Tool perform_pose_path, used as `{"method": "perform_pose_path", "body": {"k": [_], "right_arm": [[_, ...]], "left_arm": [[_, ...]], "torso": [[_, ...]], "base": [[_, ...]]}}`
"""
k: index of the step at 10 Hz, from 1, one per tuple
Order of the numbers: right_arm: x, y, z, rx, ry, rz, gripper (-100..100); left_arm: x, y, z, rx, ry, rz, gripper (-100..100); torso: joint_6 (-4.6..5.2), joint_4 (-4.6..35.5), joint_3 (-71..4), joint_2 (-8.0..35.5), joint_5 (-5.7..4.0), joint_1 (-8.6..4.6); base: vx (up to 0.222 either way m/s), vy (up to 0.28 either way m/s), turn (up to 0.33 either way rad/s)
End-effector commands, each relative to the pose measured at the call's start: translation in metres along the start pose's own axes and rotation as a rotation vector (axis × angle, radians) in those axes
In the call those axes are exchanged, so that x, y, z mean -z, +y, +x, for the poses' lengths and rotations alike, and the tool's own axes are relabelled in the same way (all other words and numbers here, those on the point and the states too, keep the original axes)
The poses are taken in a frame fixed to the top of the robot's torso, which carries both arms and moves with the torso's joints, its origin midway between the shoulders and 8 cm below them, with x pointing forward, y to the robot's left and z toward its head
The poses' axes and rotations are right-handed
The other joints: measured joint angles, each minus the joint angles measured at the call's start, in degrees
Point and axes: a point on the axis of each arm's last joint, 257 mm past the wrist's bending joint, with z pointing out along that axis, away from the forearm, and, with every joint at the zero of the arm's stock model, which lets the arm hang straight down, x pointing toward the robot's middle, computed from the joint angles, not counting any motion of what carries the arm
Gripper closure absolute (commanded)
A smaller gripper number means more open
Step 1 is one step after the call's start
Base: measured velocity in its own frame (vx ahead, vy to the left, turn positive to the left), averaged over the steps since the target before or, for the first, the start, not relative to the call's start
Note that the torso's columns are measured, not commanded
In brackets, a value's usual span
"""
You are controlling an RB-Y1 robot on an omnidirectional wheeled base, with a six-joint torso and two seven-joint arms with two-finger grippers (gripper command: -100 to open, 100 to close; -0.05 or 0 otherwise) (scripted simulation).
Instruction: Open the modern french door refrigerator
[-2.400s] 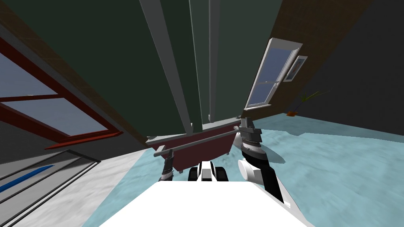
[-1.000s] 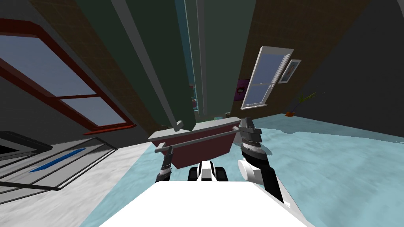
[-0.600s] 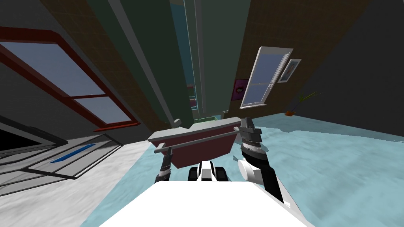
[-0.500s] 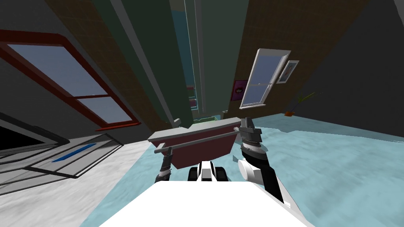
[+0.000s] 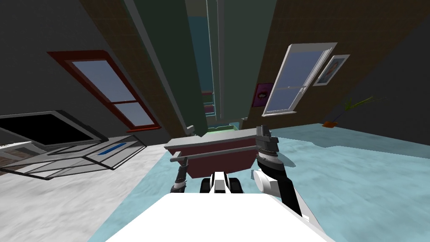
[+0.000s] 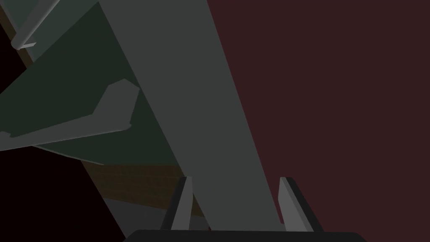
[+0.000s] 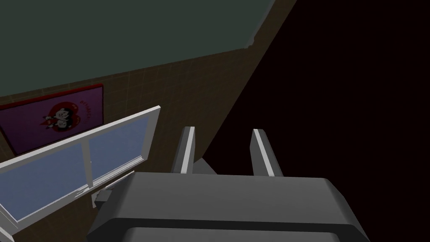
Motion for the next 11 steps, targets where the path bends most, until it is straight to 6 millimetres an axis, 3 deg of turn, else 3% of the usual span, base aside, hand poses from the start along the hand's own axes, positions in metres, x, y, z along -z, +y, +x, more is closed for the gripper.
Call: {"method": "perform_pose_path", "body": {"k": [1,10,11], "right_arm": [[0.000,0.000,0.000,0.000,0.000,0.000,0],[0.000,0.000,0.000,0.000,0.000,0.000,0],[0.000,0.000,0.000,0.000,0.000,0.000,0]], "left_arm": [[-0.007,-0.003,0.003,0.006,0.015,0.004,-100],[-0.076,-0.012,-0.038,0.001,0.025,0.008,-100],[-0.065,-0.004,-0.033,0.006,0.028,-0.016,-100]], "torso": [[-0.02,0.00,0.01,0.02,0.00,0.02],[0.03,0.66,0.19,0.64,-0.64,-0.69],[0.03,0.76,0.23,0.74,-0.74,-0.78]], "base": [[-0.052,-0.016,0.032],[-0.049,-0.049,0.002],[-0.016,-0.017,0.008]]}}
